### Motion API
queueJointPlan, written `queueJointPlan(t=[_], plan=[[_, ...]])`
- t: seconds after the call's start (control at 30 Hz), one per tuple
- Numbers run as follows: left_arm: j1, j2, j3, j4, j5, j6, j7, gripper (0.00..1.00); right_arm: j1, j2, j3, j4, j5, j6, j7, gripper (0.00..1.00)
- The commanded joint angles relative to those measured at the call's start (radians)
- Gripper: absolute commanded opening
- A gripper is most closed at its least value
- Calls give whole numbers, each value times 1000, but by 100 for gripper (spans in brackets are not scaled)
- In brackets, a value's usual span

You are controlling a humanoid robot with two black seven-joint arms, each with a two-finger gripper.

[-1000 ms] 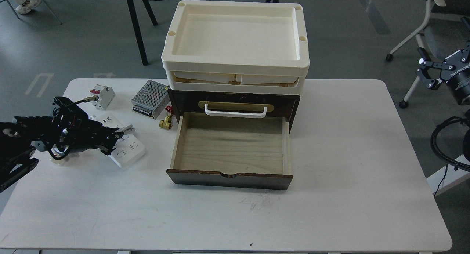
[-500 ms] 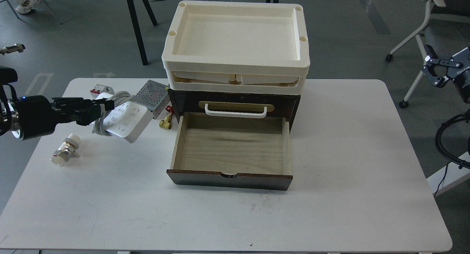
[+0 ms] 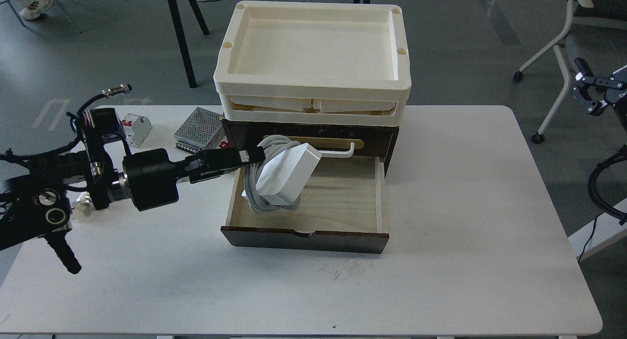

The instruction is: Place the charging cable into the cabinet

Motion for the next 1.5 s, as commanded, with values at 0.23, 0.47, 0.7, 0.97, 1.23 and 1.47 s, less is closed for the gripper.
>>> queueJointPlan(t=[0.23, 0.47, 0.7, 0.97, 1.23, 1.47], plan=[[95, -199, -1, 252, -17, 12, 0, 1, -2, 1, 1, 4, 1, 0, 0, 100], [95, -282, 1, 376, -69, 46, 0, 1, -3, 1, 1, 4, 0, 0, 0, 100], [126, -323, -1, 398, -72, 54, 0, 7, -6, -1, 0, -2, 1, 0, 0, 100], [155, -363, 8, 433, -69, 52, 0, 14, -9, 1, 1, -2, 1, 0, 0, 100], [155, -365, -1, 425, -72, 25, 0, 85, -9, 4, 1, 0, 3, 0, 0, 100], [155, -320, -84, 424, -74, -124, 0, 98, -9, 4, 1, 0, 3, 0, 0, 100]])
